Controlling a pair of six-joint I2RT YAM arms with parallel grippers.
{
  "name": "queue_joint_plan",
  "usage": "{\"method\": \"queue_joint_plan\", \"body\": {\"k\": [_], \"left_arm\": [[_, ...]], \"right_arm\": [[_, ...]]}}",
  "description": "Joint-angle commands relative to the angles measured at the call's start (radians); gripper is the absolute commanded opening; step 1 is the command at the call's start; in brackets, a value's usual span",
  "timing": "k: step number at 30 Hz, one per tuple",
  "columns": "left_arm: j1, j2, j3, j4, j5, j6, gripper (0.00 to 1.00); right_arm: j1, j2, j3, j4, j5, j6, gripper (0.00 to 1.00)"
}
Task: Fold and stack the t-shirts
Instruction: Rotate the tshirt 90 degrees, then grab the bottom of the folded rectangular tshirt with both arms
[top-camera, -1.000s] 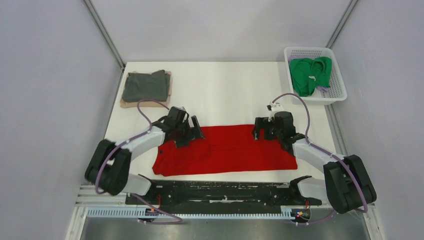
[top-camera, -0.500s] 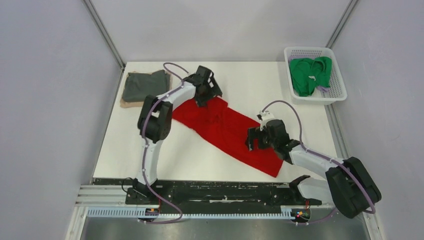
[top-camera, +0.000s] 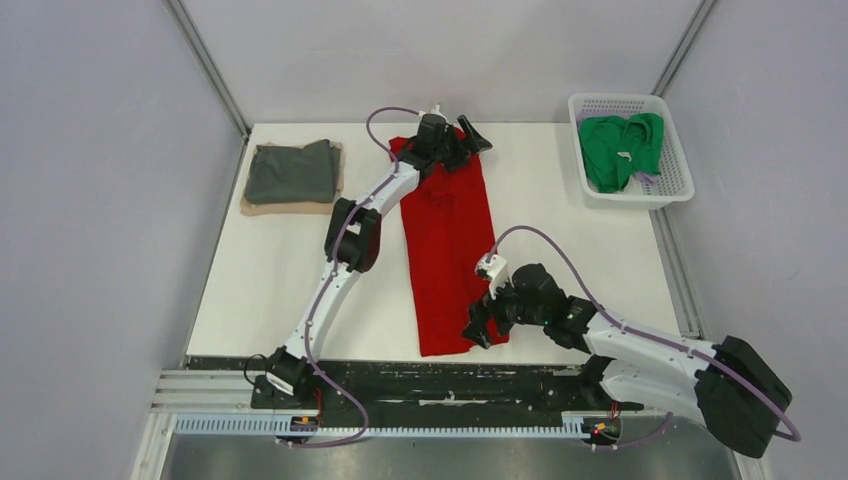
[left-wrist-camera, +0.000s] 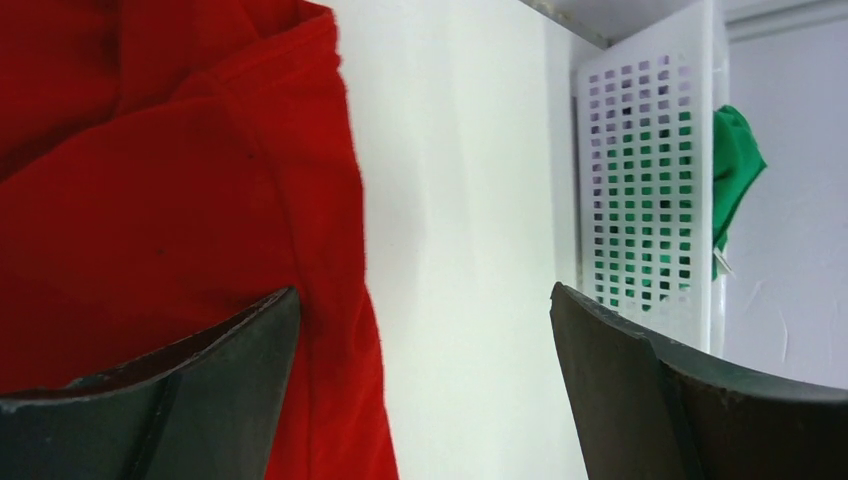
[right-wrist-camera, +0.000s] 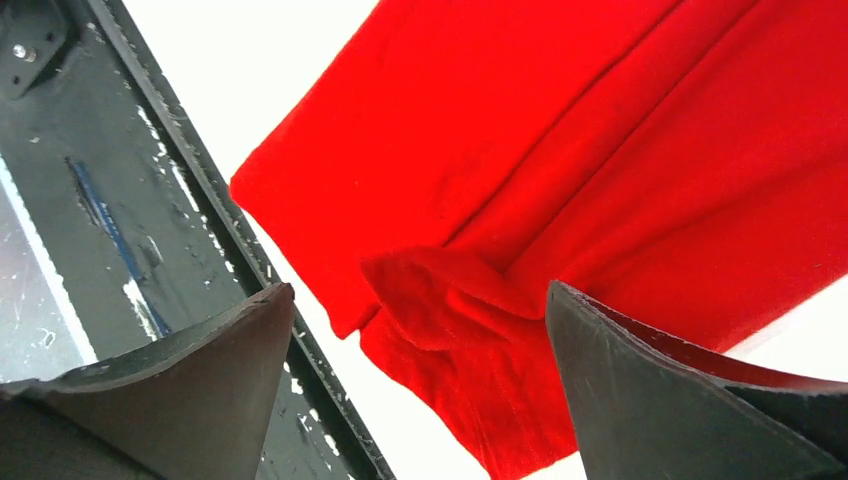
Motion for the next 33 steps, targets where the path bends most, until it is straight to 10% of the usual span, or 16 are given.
{"method": "queue_joint_plan", "body": {"k": [1,14,26,33], "left_arm": [[-0.003,-0.008,0.019,0.101,0.058,0.009,1.00],[-0.019,-0.301,-0.053,-0.077,0.157,0.172,1.00],[-0.222,-1.256,-1.248,-0.225,-0.299,0.216,1.00],[-0.365,-1.546,-1.624,-0.357,-0.270,0.135,1.00]], "right_arm": [[0.004,-0.112,0.045,-0.084,0.058,-0.058,0.98],[0.004,-0.222,0.024,-0.248,0.144,-0.026,0.87],[0.011,-0.213,-0.035,-0.317,0.200,0.138,0.64],[0.015,-0.190,-0.062,-0.357,0.233,0.155,0.57]]}}
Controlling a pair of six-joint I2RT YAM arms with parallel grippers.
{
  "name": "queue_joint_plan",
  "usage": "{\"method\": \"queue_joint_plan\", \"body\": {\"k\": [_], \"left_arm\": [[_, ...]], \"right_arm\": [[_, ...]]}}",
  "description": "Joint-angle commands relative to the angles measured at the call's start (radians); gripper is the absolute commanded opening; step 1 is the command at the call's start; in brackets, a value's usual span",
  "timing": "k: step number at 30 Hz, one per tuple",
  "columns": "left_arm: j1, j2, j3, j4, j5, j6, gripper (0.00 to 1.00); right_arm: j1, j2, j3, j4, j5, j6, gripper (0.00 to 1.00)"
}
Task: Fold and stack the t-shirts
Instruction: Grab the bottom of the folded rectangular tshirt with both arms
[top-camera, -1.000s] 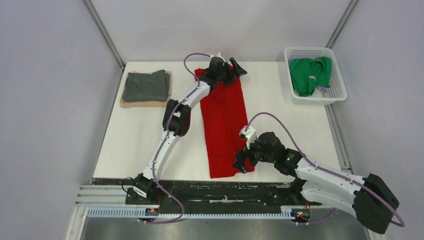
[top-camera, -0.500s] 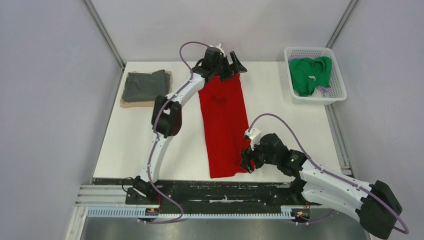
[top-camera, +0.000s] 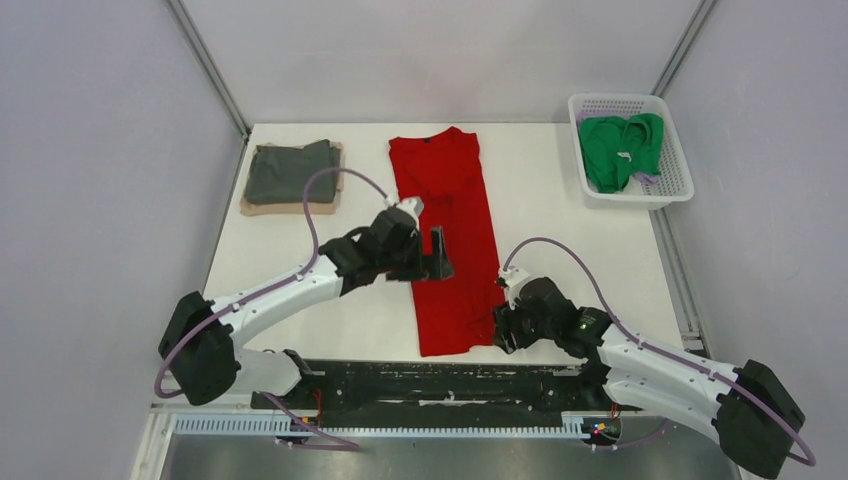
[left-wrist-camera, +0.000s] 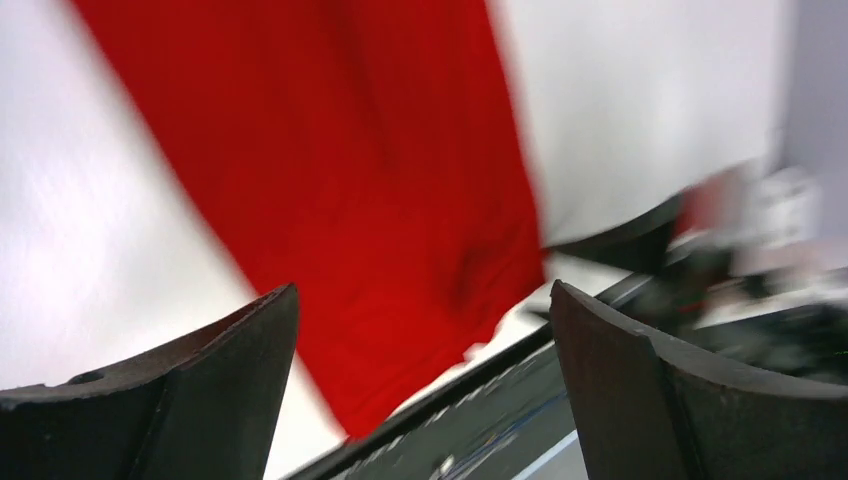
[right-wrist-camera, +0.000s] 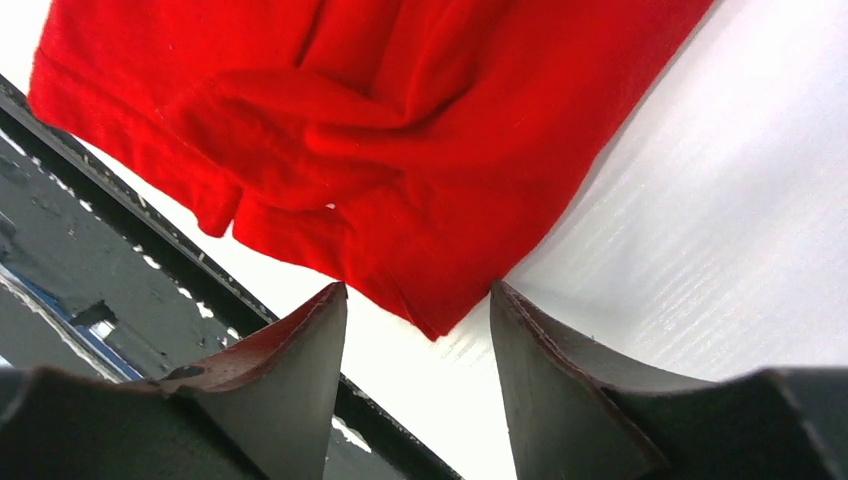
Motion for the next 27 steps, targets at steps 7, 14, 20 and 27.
{"method": "queue_joint_plan", "body": {"k": [7,14,20,27], "left_arm": [[-0.169,-0.164,-0.334,-0.151,0.095,-0.164,1.00],[-0.216,-0.149,-0.445,-0.011,0.171,-0.228,0.96],[-0.228,-0.078,-0.456,0.055,0.210,-0.237,0.86],[-0.257,-0.026,-0.467,0.051,0.172,-0.270,0.70]], "right_arm": [[0.008,0.000,-0.033,-0.033,0.057,0.040,0.43],[0.008,0.000,-0.043,-0.048,0.079,0.063,0.25],[0.008,-0.017,-0.044,-0.104,0.100,0.078,0.11],[0.009,-0.079,-0.059,-0.119,0.098,0.101,0.07]]}}
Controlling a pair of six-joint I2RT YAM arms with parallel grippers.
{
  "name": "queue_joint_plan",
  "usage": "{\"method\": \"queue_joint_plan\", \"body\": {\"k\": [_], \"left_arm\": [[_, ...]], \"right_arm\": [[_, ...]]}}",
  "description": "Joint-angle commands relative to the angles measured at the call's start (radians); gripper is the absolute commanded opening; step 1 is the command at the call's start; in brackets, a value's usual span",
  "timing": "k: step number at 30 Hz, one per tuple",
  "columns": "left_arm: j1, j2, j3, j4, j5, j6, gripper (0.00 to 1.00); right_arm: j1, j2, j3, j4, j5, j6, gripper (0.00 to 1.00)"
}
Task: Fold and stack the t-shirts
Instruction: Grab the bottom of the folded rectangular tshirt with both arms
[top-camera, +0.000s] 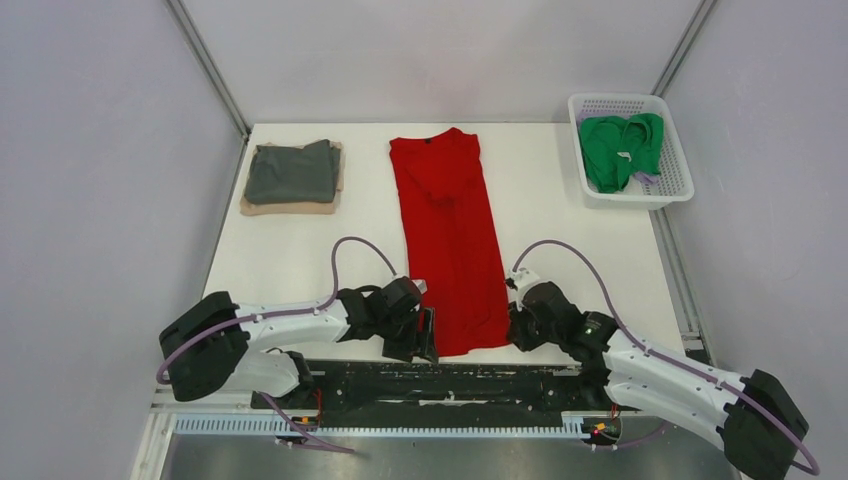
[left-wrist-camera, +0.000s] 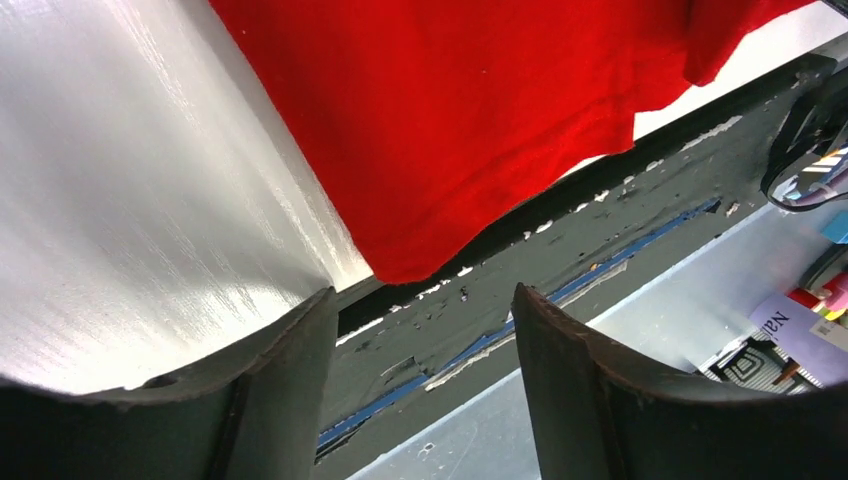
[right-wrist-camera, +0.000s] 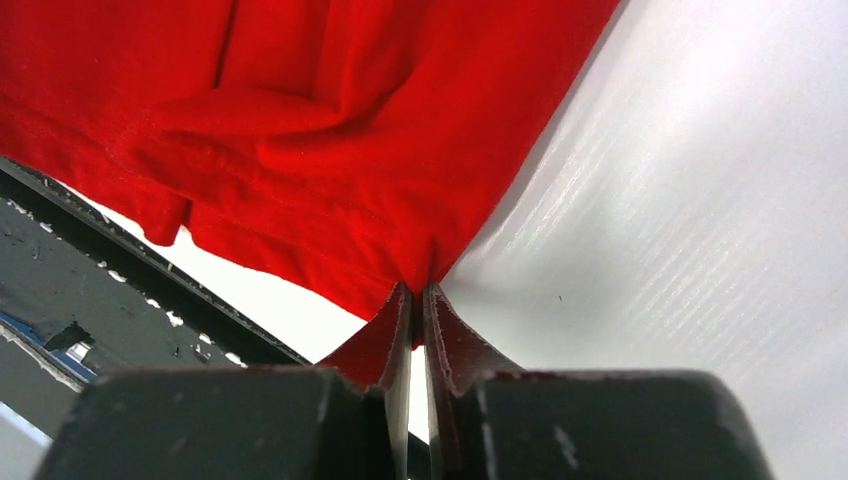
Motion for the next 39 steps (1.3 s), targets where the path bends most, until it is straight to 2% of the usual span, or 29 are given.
{"method": "queue_joint_plan", "body": {"k": [1,7,15,22,30,32,39], "left_arm": [[-0.016,0.018,-0.013,0.034,-0.027,-0.060,0.68],[-0.018,0.054,-0.021,0.043,-0.095,-0.098,0.54],[-0.017,0.082,-0.012,-0.032,-0.197,-0.134,0.46],[-0.017,0.082,-0.008,-0.028,-0.214,-0.138,0.42],[-0.018,0.109,0.012,0.006,-0.194,-0.123,0.21],[-0.018,0.104,0.010,0.008,-0.192,-0.124,0.04],[-0.017,0.019,-0.037,-0.013,-0.189,-0.150,0.02]], "right_arm": [[0.007,-0.033,-0.035,-0.054,-0.002,0.017,0.05],[0.007,-0.067,-0.040,-0.054,-0.007,0.007,0.03],[0.008,-0.090,-0.003,-0.122,0.011,0.019,0.02],[0.007,-0.116,0.008,-0.153,-0.021,0.008,0.02],[0.006,-0.132,0.000,-0.121,-0.057,-0.007,0.03],[0.007,-0.128,0.002,-0.123,-0.069,-0.013,0.03],[0.007,-0.166,0.028,-0.271,-0.016,0.019,0.05]]}}
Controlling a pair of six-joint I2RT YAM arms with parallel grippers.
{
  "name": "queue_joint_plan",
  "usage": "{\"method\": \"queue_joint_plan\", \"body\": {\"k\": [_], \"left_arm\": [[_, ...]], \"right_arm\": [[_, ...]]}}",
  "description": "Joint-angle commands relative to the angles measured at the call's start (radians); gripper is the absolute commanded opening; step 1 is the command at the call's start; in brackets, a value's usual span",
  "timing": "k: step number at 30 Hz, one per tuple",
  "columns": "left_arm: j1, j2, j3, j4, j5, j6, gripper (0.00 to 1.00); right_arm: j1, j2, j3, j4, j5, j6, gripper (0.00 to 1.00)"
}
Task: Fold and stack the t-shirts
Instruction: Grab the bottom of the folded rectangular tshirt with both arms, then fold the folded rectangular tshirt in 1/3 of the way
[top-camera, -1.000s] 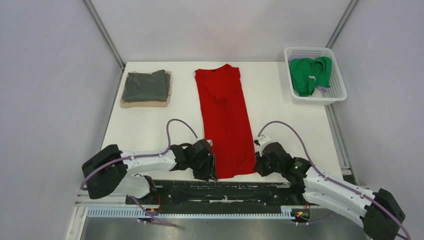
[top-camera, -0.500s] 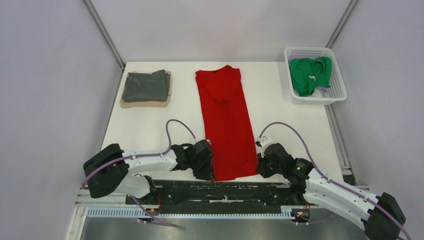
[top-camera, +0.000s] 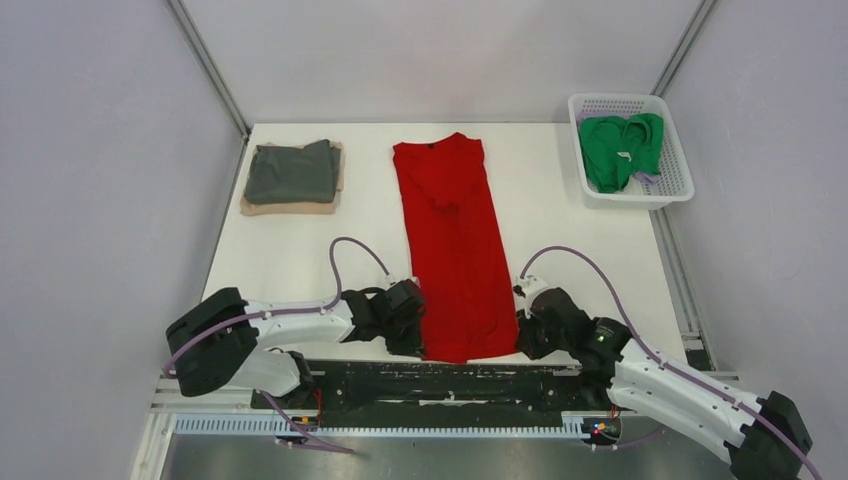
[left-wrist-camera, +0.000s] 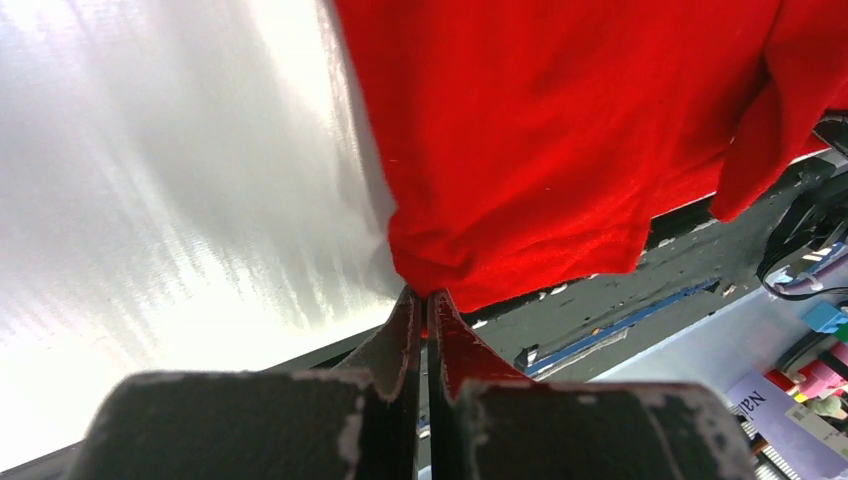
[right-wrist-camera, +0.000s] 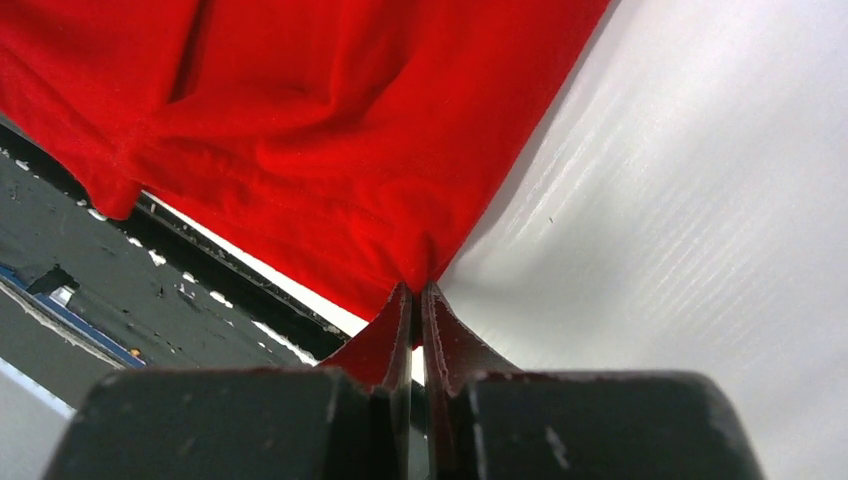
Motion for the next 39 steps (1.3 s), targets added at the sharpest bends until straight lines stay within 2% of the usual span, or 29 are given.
{"method": "queue_joint_plan", "body": {"k": [1,7,11,15,21,26,29,32,35,39], "left_arm": [[-0.001,-0.052,-0.044,-0.045,-0.069,-0.023,0.02],[-0.007,-0.107,-0.056,-0.018,-0.014,-0.013,0.02],[-0.010,-0.161,-0.059,0.085,0.062,0.018,0.02],[-0.010,-0.166,-0.036,0.180,0.120,0.061,0.02],[0.005,-0.110,0.087,0.100,0.062,0.146,0.02],[0.105,-0.081,0.154,0.111,0.002,0.176,0.02],[0.185,-0.037,0.213,0.078,-0.066,0.206,0.02],[0.294,0.022,0.267,0.076,-0.047,0.221,0.02],[0.359,0.060,0.324,0.086,-0.060,0.250,0.02],[0.425,0.132,0.412,0.042,-0.100,0.278,0.02]], "right_arm": [[0.008,-0.026,0.041,-0.117,0.006,0.012,0.06],[0.007,-0.048,0.029,-0.065,-0.024,0.013,0.01],[0.008,-0.042,0.032,0.044,-0.078,0.014,0.00],[0.007,-0.038,0.062,0.112,-0.056,0.010,0.00],[0.007,-0.001,0.145,0.164,0.046,-0.015,0.00],[0.006,0.087,0.199,0.212,0.152,-0.046,0.00],[0.006,0.165,0.253,0.248,0.283,-0.068,0.00],[-0.004,0.260,0.332,0.279,0.391,-0.108,0.00],[-0.025,0.356,0.395,0.325,0.418,-0.147,0.00],[-0.111,0.475,0.455,0.415,0.350,-0.183,0.00]]}}
